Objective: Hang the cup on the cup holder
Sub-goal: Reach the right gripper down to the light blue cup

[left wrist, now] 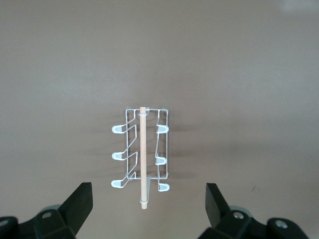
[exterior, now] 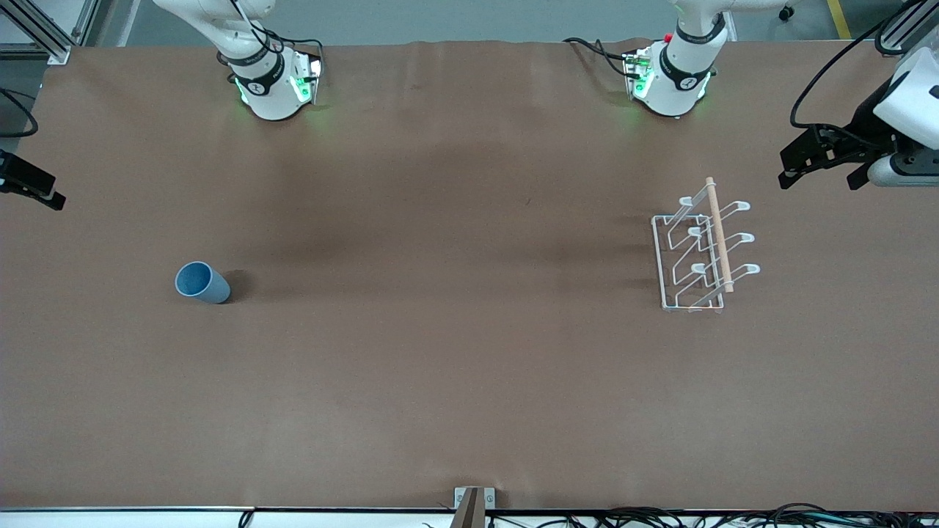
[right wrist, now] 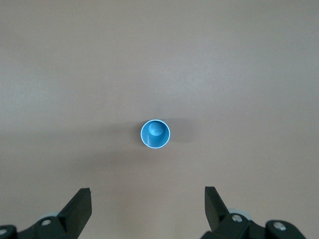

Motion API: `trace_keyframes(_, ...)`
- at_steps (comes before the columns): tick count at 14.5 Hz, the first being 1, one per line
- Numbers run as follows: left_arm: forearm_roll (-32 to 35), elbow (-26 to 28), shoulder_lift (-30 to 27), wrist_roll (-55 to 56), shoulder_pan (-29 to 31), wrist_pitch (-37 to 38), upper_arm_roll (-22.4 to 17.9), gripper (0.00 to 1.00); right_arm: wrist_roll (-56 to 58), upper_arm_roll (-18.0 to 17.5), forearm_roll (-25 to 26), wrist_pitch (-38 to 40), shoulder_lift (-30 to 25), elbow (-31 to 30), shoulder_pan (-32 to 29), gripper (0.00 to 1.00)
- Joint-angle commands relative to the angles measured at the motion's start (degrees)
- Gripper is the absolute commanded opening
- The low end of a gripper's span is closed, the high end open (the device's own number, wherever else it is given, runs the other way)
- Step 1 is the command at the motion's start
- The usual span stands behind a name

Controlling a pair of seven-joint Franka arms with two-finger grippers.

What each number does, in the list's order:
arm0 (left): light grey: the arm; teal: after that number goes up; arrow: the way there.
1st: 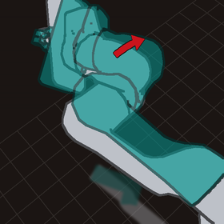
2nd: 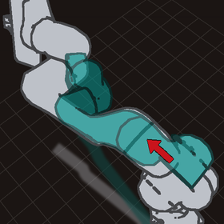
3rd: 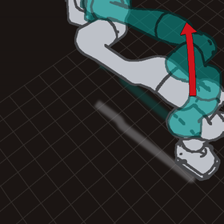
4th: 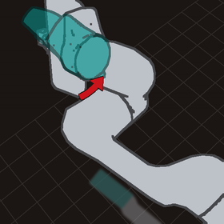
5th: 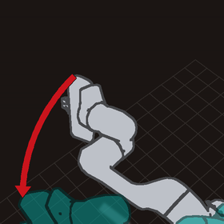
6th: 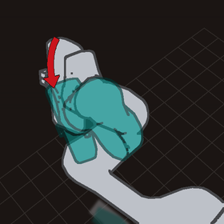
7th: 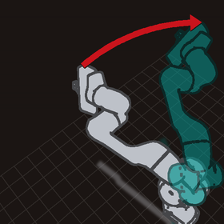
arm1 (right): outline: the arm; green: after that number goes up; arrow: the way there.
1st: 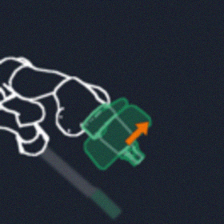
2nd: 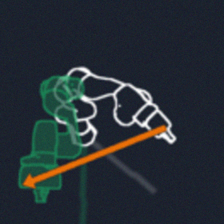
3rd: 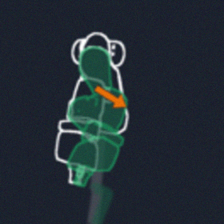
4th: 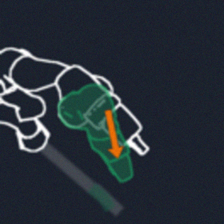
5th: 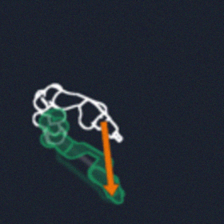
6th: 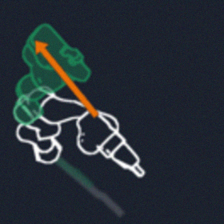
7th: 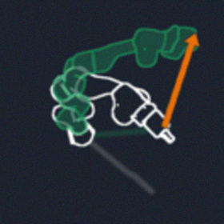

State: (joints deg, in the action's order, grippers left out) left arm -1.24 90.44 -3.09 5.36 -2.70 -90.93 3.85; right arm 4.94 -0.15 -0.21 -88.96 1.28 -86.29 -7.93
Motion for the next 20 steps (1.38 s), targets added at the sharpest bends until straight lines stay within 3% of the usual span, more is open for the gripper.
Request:
trace_keyframes(1, -0.7, -0.4, -0.6, -1.4, 0.8, 1.9, 0.0, 1.0, 0.8, -0.8, -0.7, 0.4, 0.5, 1.0, -1.2, 1.0)
trace_keyframes(8, -0.7, -0.4, -0.5, -1.1, 0.9, 1.8, -0.1, 1.0, 0.9, -0.7, -0.7, 0.3, 0.6, 0.8, -1.8, 1.0)
trace_keyframes(14, -0.3, -0.4, -0.6, -1.1, 0.9, 1.4, -0.1, 1.0, 3.0, -0.7, -0.5, -2.5, 7.6, -0.9, -2.5, 1.0)
trace_keyframes(20, 0.0, -0.5, -0.5, -1.3, 0.9, 1.3, -0.1, 1.0, 7.1, -0.2, -0.8, -16.7, 11.3, -12.6, -3.1, 1.0)
